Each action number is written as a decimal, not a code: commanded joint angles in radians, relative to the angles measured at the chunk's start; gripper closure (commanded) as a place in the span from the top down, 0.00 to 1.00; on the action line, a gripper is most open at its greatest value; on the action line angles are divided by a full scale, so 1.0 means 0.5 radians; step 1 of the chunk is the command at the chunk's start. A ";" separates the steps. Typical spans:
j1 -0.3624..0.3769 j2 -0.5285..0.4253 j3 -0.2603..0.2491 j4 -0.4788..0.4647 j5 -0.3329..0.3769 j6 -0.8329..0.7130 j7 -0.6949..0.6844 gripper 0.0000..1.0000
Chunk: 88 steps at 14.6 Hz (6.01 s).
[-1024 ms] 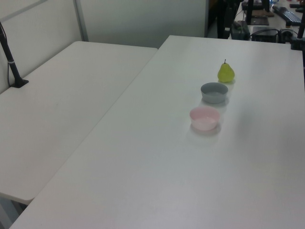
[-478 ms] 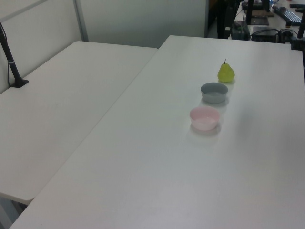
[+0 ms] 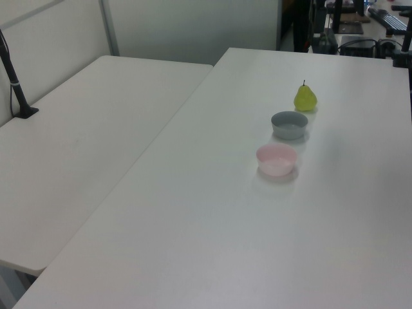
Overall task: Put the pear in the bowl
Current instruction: 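Move the open gripper down over the yellow-green pear, then close the gripper around the pear's body, then lift the pear and carry it toward the pink bowl, then lower the pear into the pink bowl and open the gripper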
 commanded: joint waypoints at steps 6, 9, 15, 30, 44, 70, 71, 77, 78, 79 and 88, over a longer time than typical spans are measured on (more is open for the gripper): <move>-0.203 0.135 -0.091 -0.112 -0.055 0.300 -0.110 1.00; -0.212 0.245 -0.159 -0.205 -0.048 0.475 -0.054 1.00; -0.246 0.398 -0.187 -0.422 -0.048 0.904 -0.069 1.00; -0.261 0.681 -0.187 -0.515 -0.045 1.249 -0.051 0.28; -0.271 0.218 -0.107 -0.377 -0.067 0.562 0.047 0.09; 0.422 0.012 0.065 -0.333 0.163 0.318 0.590 0.05; 0.444 0.018 0.065 -0.407 0.163 0.419 0.593 0.05; 0.551 0.248 0.077 -0.564 0.163 0.883 0.701 0.04; 0.576 0.272 0.077 -0.597 0.160 0.941 0.704 0.04; 0.603 0.300 0.077 -0.634 0.151 1.002 0.722 0.04; 0.607 0.497 0.080 -0.644 0.077 1.058 0.753 0.28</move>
